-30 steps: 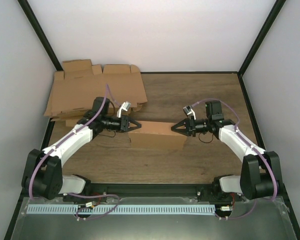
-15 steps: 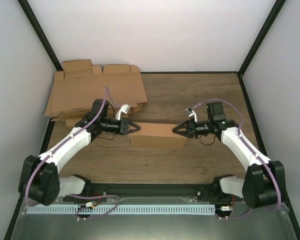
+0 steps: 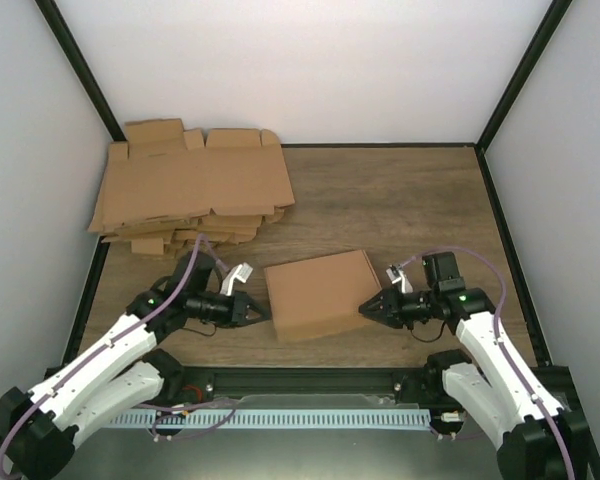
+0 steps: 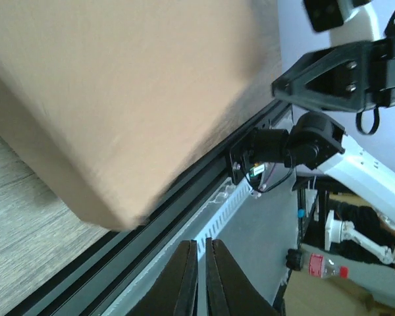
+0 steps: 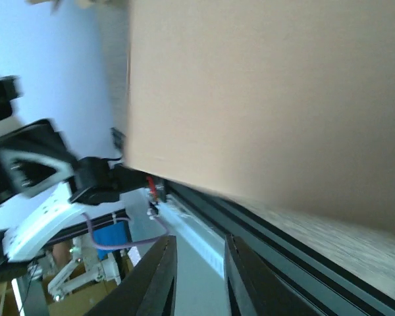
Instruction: Fold the paper box
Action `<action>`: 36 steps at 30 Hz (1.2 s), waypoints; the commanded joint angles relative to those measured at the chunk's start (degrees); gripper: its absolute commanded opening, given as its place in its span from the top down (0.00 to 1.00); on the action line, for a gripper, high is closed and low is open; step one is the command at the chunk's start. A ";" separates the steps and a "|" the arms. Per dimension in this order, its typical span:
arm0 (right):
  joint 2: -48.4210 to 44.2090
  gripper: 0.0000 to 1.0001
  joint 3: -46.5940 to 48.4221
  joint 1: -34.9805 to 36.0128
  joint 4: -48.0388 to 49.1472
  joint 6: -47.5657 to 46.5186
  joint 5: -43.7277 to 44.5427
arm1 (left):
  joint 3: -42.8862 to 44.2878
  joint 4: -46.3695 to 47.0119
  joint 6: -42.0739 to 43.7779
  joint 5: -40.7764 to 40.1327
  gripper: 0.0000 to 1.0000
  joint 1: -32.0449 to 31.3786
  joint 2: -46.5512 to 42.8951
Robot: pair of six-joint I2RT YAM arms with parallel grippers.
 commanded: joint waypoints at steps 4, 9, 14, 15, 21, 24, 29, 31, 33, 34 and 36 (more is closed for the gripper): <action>2.85 0.67 6.11 -0.04 -6.98 0.43 8.75 | 7.65 -5.62 -3.05 -6.62 0.73 -0.03 -1.52; 6.51 0.68 8.80 0.89 -2.82 -1.42 4.83 | 4.22 -0.66 -3.64 -9.96 0.64 0.09 0.03; 11.08 0.68 13.59 8.18 0.02 -0.59 12.75 | -2.89 6.79 -7.03 -16.55 0.51 0.09 0.32; 12.34 0.68 13.97 8.61 0.65 -0.57 13.33 | -3.95 7.87 -7.48 -16.84 0.50 0.09 0.61; 14.93 0.68 14.73 8.93 3.46 -0.74 16.58 | -9.31 11.95 -9.17 -15.89 0.50 -1.24 6.70; 16.20 0.67 15.18 8.90 3.05 -1.62 18.04 | -10.22 14.87 -9.84 -16.06 0.61 -3.55 10.34; 15.37 0.67 16.56 8.90 2.84 -1.49 20.84 | -9.58 22.93 -11.54 -19.64 0.89 -7.20 17.75; 14.56 0.68 17.33 8.90 2.60 -1.24 22.78 | -7.83 29.06 -13.17 -20.50 0.93 -9.80 22.91; 14.15 0.68 18.25 8.90 1.74 -1.14 25.52 | -3.27 35.34 -14.67 -21.09 0.96 -13.29 29.92; 14.28 0.68 19.16 8.91 0.86 -0.94 28.15 | -0.11 37.79 -15.22 -21.56 0.96 -16.12 33.89; 14.75 0.64 20.67 8.93 -1.41 -0.13 33.85 | 7.22 41.21 -15.78 -22.06 0.96 -20.38 41.80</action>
